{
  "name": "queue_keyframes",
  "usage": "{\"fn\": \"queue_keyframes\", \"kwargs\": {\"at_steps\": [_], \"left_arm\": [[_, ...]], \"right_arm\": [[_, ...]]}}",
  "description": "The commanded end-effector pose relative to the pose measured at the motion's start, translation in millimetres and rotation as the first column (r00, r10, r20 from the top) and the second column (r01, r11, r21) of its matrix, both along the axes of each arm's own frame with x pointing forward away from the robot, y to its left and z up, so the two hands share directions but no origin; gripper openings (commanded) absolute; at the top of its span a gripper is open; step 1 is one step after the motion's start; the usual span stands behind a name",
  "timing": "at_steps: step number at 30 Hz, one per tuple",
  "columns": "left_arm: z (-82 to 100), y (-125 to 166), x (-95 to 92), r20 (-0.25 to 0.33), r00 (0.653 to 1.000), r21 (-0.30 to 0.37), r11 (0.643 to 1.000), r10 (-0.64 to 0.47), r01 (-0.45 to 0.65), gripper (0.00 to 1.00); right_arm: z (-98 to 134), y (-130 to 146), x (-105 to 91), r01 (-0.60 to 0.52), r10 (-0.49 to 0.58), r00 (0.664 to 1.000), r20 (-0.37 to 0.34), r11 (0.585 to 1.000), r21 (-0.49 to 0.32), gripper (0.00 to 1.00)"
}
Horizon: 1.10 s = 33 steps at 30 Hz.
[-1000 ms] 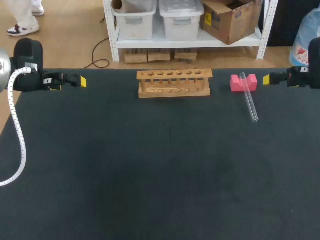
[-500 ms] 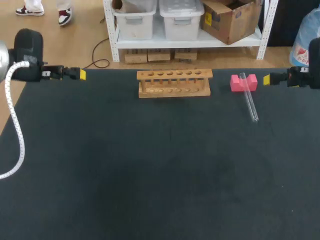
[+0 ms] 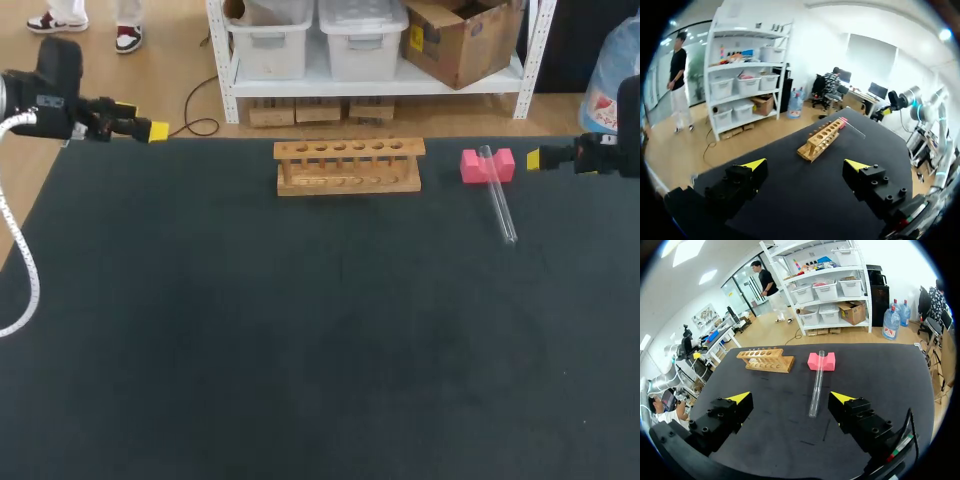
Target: Grasp the test tube, adjust it, and insert it.
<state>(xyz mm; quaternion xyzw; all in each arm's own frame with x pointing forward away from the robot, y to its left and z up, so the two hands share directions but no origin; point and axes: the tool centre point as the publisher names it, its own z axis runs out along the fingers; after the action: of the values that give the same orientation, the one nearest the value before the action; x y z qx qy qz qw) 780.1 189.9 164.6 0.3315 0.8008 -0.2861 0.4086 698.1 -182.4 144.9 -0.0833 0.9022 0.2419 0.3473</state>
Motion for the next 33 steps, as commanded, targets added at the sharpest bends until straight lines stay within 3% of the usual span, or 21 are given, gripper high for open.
{"fn": "queue_keyframes", "kwargs": {"at_steps": [1, 4, 10, 23, 33], "left_arm": [[-10.9, -2, 17.0, 0.134, 0.917, -0.184, 0.900, -0.375, 0.395, 1.00], [-13.2, -6, 21.4, 0.181, 0.891, -0.173, 0.878, -0.417, 0.446, 1.00], [-25.4, -22, 33.9, 0.196, 0.890, -0.160, 0.882, -0.411, 0.443, 1.00], [-49.7, -54, 46.7, 0.166, 0.895, -0.142, 0.888, -0.414, 0.437, 1.00], [-54.4, -63, 52.4, 0.168, 0.900, -0.144, 0.894, -0.401, 0.425, 1.00]], "right_arm": [[1, 1, -1.1, 0.004, -0.004, 1.000, 0.000, 1.000, -0.005, 1.00], [1, 1, -1.1, 0.004, -0.004, 1.000, 0.000, 1.000, -0.005, 1.00], [1, 1, -1.1, 0.004, -0.004, 1.000, 0.000, 1.000, -0.005, 1.00], [1, 1, -1.1, 0.004, -0.004, 1.000, 0.000, 1.000, -0.005, 1.00], [1, 1, -1.1, 0.004, -0.004, 1.000, 0.000, 1.000, -0.005, 1.00]]}}
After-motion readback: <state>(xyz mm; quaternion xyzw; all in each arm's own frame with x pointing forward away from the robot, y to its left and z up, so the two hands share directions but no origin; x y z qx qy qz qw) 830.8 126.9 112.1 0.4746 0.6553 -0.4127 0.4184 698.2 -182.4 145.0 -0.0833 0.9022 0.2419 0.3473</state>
